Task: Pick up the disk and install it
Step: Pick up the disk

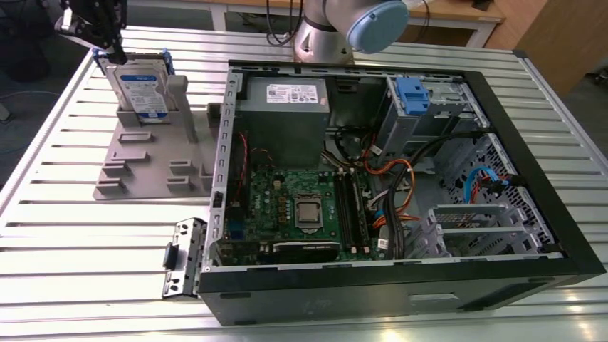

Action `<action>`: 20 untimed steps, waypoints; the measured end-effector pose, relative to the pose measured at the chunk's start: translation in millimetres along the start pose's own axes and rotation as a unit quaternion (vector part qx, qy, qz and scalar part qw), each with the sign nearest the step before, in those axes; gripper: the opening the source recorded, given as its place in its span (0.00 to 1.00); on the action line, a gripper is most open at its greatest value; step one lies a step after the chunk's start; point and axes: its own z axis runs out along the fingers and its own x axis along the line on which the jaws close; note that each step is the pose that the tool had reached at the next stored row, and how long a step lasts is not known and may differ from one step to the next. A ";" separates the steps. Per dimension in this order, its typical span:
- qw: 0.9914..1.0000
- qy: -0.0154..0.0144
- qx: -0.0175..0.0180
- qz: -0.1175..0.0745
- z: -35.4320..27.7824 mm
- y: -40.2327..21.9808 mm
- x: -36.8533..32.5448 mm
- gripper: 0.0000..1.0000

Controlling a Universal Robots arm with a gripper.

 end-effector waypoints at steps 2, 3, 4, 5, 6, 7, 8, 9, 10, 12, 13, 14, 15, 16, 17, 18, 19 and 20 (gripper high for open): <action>1.000 0.000 0.000 -0.009 0.0 0.0 0.0 0.10; 1.000 0.000 0.000 -0.014 0.0 0.0 0.0 0.10; 1.000 0.000 0.000 -0.019 0.0 0.0 0.0 0.10; 1.000 0.000 -0.001 -0.024 0.0 0.0 0.0 0.10; 1.000 0.000 -0.001 -0.029 0.0 0.0 0.0 0.10; 0.999 0.000 -0.001 -0.033 0.0 0.0 0.0 0.10; 0.999 0.001 -0.001 -0.036 0.0 0.0 0.0 0.10; 0.999 0.001 -0.001 -0.039 0.0 0.0 0.0 0.10; 0.999 0.001 -0.001 -0.040 0.0 0.0 0.0 0.10; 0.999 0.001 -0.001 -0.046 0.0 0.0 0.0 0.10; 0.999 0.001 -0.001 -0.052 0.0 0.0 0.0 0.10; 0.998 0.001 -0.002 -0.057 0.0 0.0 0.0 0.10; 0.998 0.001 -0.002 -0.062 0.0 0.0 0.0 0.10; 0.998 0.001 -0.002 -0.067 0.0 0.0 0.0 0.10; 0.997 0.001 -0.002 -0.072 0.0 0.0 0.0 0.10; 0.997 0.001 -0.002 -0.076 0.0 0.0 0.0 0.10; 0.997 0.001 -0.002 -0.080 0.0 0.0 0.0 0.10; 0.996 0.001 -0.002 -0.084 0.0 0.0 0.0 0.10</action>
